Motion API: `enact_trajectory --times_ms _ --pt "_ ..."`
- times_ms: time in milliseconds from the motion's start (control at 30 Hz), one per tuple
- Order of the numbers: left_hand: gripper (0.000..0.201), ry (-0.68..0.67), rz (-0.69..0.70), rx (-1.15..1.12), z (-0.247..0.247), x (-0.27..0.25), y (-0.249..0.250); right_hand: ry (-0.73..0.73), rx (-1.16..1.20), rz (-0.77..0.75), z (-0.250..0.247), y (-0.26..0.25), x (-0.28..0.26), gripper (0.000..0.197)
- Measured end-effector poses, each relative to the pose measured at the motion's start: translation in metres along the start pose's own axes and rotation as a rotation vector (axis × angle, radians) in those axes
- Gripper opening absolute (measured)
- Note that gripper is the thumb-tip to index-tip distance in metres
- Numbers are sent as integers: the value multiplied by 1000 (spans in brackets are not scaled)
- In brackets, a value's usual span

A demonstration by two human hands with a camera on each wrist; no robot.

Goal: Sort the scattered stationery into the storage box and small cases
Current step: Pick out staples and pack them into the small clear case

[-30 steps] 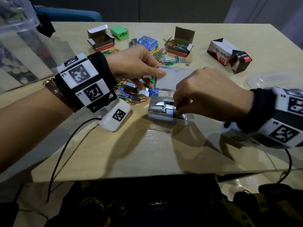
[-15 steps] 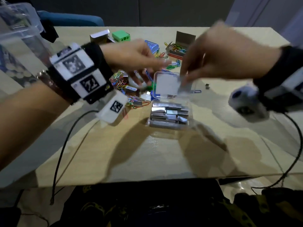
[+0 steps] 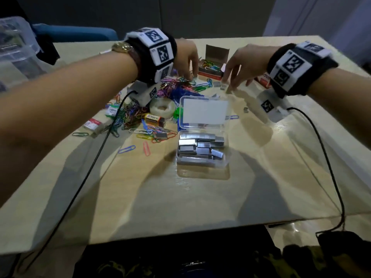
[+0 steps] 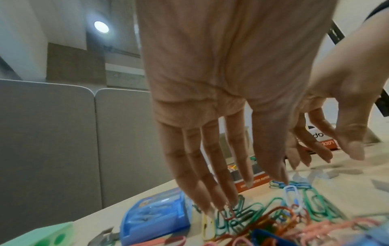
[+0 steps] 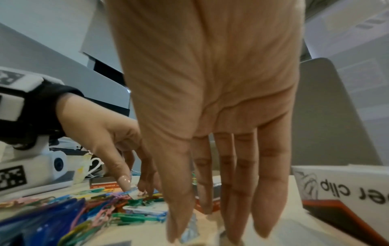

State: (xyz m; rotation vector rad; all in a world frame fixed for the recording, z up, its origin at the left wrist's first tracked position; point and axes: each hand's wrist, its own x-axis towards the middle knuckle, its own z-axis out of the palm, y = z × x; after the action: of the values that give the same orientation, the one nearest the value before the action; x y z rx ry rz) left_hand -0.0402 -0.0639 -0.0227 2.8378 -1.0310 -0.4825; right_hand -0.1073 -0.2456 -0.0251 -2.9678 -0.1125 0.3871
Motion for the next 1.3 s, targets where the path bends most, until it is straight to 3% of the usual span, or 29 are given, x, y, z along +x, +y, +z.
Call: enact_trajectory --times_ms 167,433,500,700,833,1067,1300 --pt "27 -7 -7 137 -6 24 1 40 73 -5 8 1 16 28" --pt "27 90 -84 73 -27 20 -42 63 61 -77 12 -11 30 21" --pt "24 80 -53 -16 -24 18 -37 49 22 -88 10 -15 33 15" --pt "24 -150 97 -165 -1 28 7 -8 -31 0 5 -9 33 14" --pt "41 -138 105 -96 8 40 26 -1 -16 70 -3 6 22 9" --pt "21 -126 153 43 24 46 47 80 56 99 -17 20 11 10" --pt "25 -79 162 114 16 31 34 69 28 106 -13 13 13 9"
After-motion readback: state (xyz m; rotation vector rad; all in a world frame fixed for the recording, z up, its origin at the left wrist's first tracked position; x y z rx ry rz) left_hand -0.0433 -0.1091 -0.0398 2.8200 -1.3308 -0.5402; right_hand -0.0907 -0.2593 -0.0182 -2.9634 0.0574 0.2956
